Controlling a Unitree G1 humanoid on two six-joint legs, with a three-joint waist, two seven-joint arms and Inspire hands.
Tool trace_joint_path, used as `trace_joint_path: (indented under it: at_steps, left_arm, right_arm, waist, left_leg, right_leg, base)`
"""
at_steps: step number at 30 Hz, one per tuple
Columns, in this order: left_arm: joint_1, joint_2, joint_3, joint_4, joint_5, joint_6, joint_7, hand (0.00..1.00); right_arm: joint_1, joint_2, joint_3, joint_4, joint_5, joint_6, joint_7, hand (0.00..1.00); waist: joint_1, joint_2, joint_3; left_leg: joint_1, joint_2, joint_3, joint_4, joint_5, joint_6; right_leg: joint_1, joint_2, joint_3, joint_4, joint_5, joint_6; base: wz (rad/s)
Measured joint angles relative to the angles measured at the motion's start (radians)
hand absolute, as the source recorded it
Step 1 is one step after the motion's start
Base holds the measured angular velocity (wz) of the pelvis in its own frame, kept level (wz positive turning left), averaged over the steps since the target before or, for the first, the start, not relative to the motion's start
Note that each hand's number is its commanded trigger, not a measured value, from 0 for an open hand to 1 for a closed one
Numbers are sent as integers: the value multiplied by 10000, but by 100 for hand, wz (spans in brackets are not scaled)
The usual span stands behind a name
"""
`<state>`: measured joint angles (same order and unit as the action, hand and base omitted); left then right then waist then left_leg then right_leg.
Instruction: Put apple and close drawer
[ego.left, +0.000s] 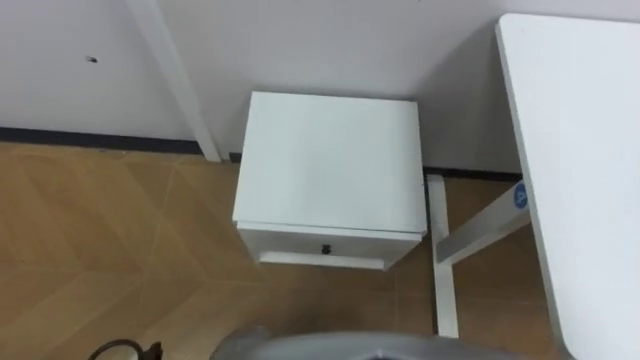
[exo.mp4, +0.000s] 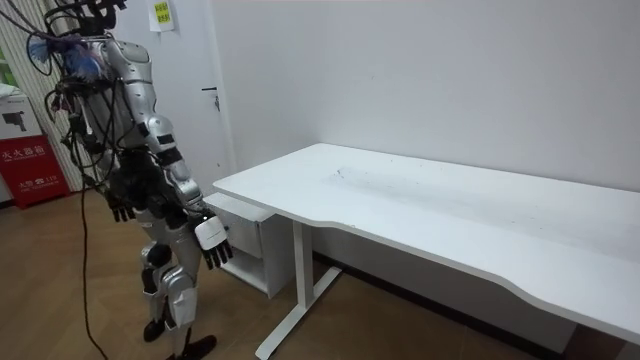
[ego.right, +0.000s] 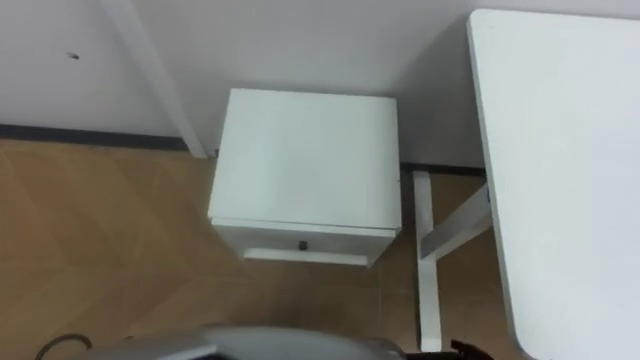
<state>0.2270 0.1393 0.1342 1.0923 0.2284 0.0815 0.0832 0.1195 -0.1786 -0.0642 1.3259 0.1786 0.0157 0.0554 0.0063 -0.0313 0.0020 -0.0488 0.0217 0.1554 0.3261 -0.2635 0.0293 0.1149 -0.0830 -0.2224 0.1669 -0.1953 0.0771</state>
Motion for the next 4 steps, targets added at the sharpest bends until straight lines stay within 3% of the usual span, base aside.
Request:
trace_joint_path:
  at_steps: [4]
  left_arm:
    - [26, -2, 237, 323, 1, 24, -115, 0]
  right_arm:
    - [101, -3, -7, 19, 129, 77, 226, 0]
  waist:
    - [7, 8, 7]
  left_leg:
    - [257, -10, 40, -205, 13, -19]
  right_leg:
    - [130, -19, -9, 0, 0, 0]
  base:
    - [-3]
